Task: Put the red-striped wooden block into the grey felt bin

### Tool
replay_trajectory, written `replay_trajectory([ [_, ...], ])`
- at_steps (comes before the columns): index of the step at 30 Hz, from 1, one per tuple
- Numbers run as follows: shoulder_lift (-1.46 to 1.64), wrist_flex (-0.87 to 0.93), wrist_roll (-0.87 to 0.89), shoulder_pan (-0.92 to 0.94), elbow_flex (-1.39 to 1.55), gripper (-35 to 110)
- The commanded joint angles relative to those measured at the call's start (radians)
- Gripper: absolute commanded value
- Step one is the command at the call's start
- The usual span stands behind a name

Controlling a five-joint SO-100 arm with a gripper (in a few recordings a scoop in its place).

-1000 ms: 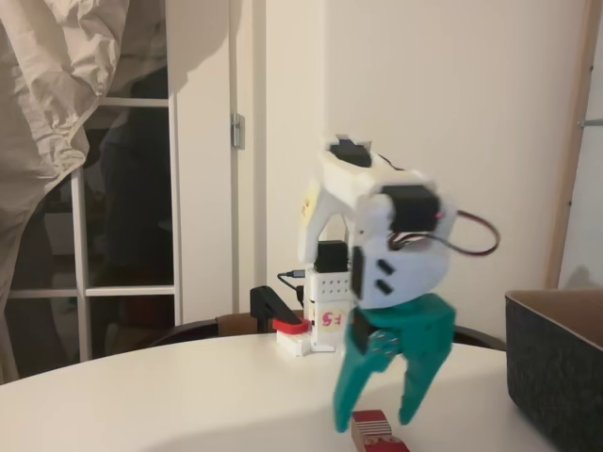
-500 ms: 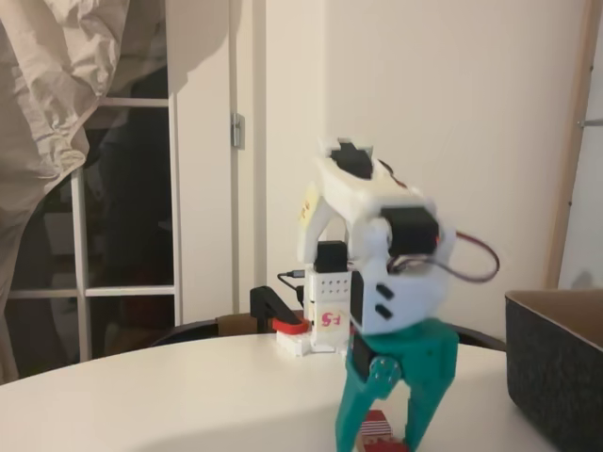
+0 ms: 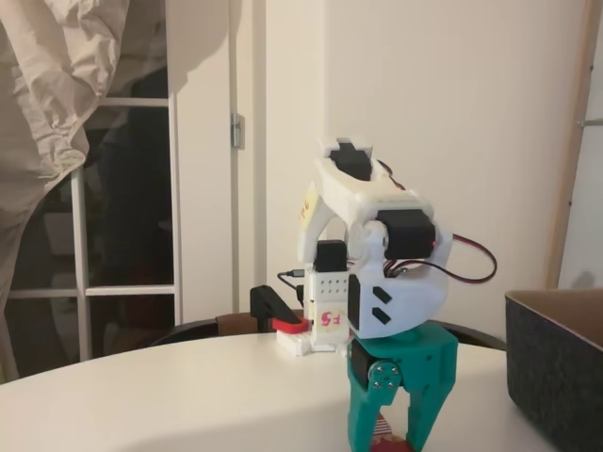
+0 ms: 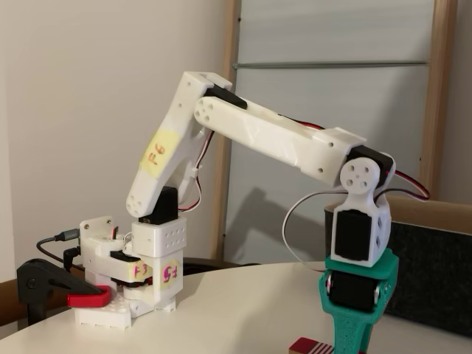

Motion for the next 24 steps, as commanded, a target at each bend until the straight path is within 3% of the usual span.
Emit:
replay_trajectory([
  [1,0.017,0.0,0.02,-0.011,-0.014,13],
  [24,0.077,0.005,0.221,0.071,-0.018,3],
])
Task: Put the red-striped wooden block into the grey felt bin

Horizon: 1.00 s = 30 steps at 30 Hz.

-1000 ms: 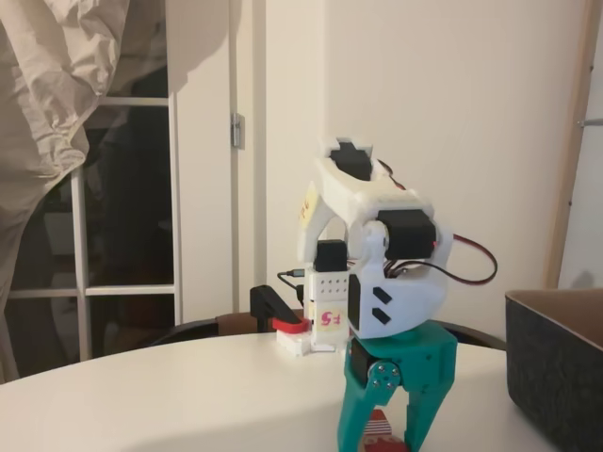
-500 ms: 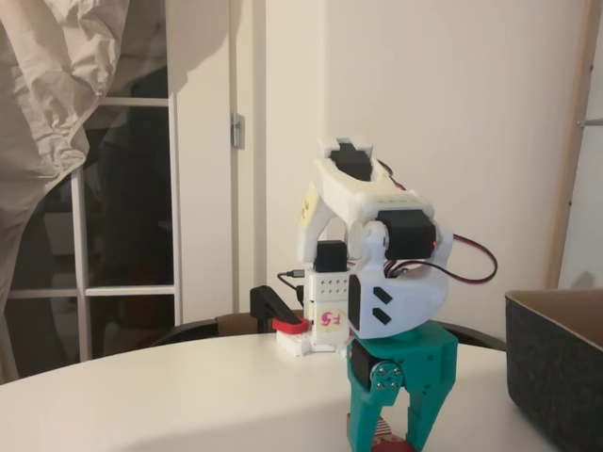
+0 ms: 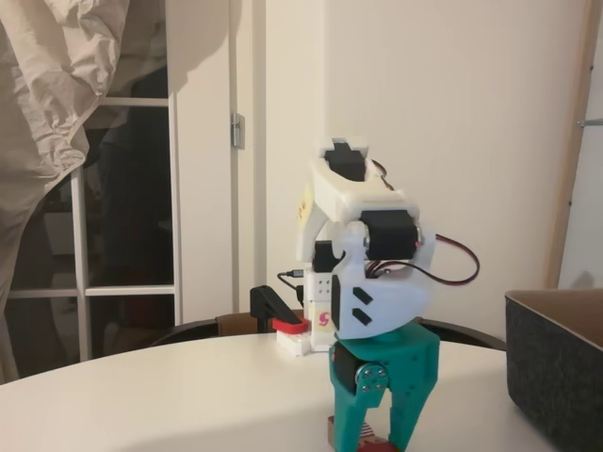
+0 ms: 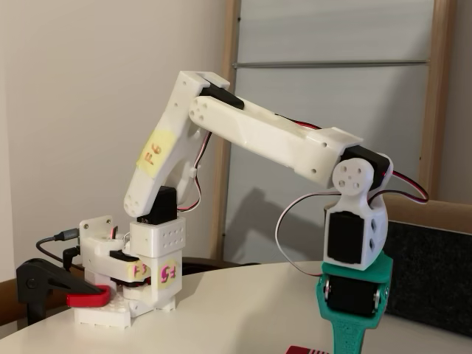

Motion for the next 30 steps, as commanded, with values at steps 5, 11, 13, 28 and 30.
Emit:
replay_trajectory([
  [5,0.14,0.011,0.149,0.06,-0.018,4],
  [11,0.247,0.011,0.339,0.12,-0.018,2],
  [13,0.285,0.012,0.397,0.135,-0.017,1],
  [28,0.569,0.012,0.606,0.152,-0.038,0],
  [30,0.583,0.014,0.606,0.126,-0.055,0],
])
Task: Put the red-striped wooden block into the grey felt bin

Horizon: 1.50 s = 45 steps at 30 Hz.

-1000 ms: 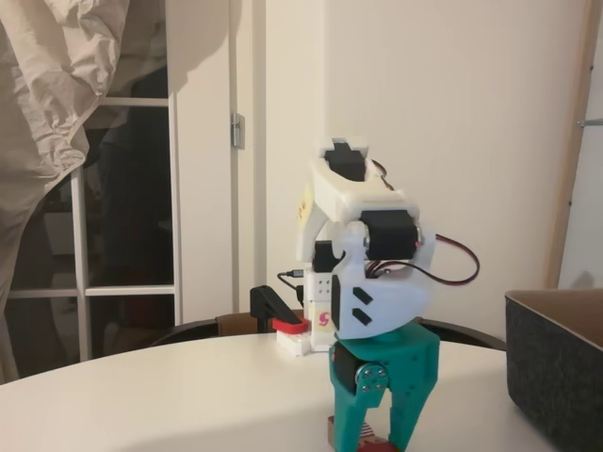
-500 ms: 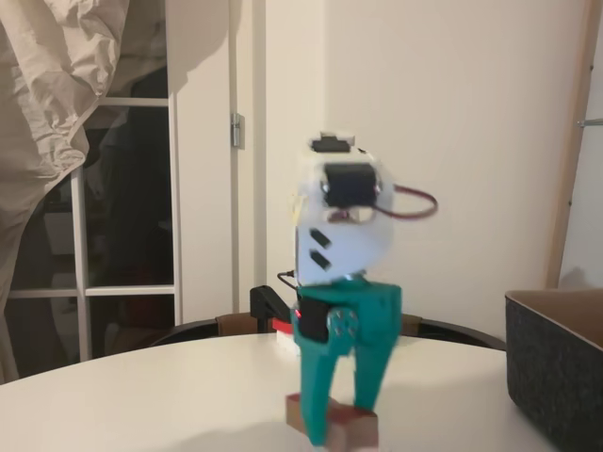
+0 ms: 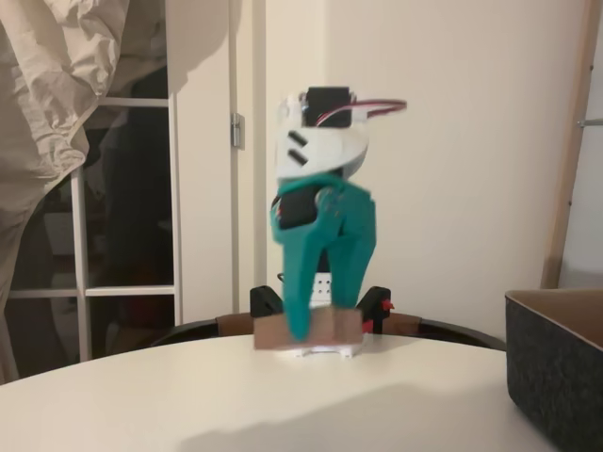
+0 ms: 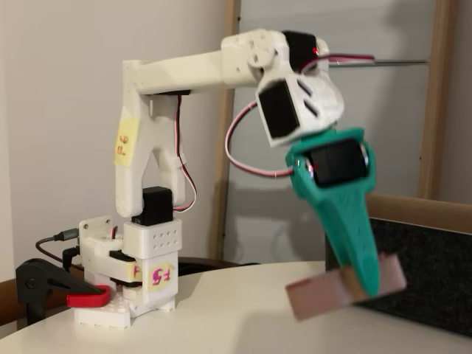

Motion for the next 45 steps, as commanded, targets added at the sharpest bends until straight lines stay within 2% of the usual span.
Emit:
replay_trajectory([
  [1,0.094,0.011,0.008,-0.032,-0.057,0],
  [18,0.097,0.009,-0.19,-0.422,-0.253,0],
  [31,0.094,-0.015,-0.374,-0.692,-0.293,0],
  [45,0.078,-0.014,-0.503,-0.851,-0.287,0],
])
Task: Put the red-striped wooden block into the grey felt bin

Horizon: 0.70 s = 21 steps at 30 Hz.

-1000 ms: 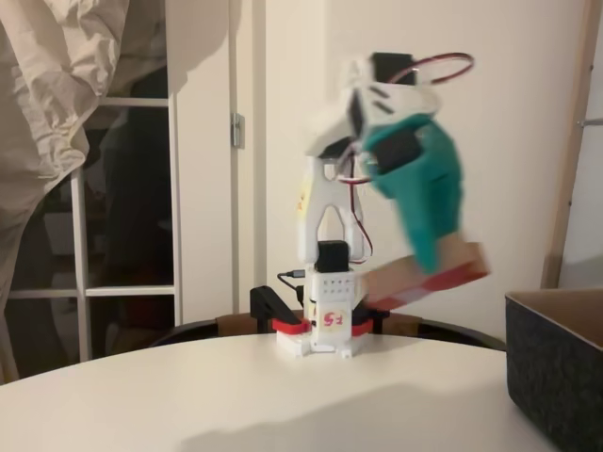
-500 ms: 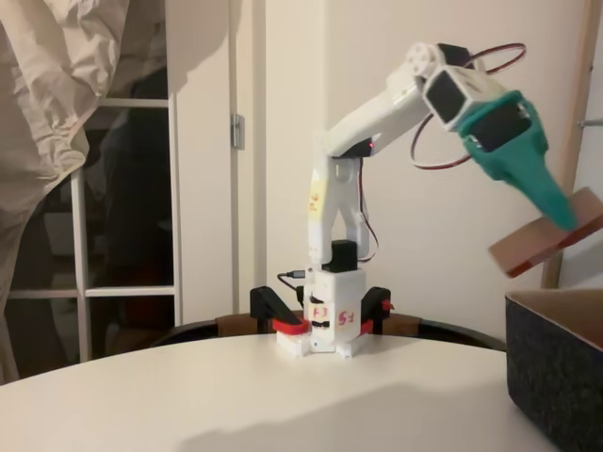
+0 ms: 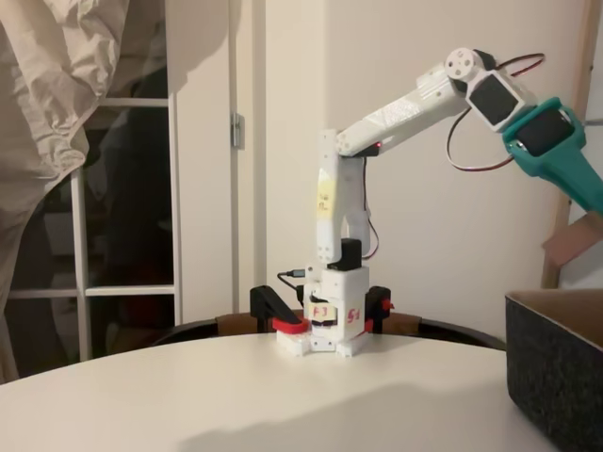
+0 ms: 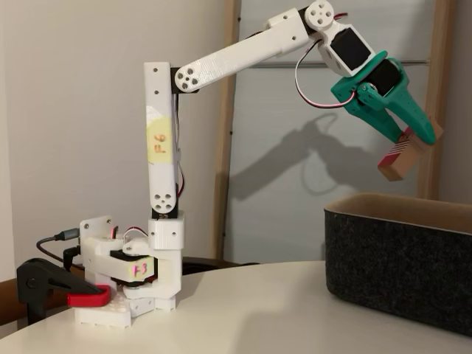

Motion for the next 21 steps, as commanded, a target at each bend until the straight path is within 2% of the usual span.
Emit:
replay_trajectory([
  [1,0.052,-0.005,-0.021,-0.038,-0.038,0],
  [21,-0.055,-0.006,-0.169,-0.072,-0.037,0],
])
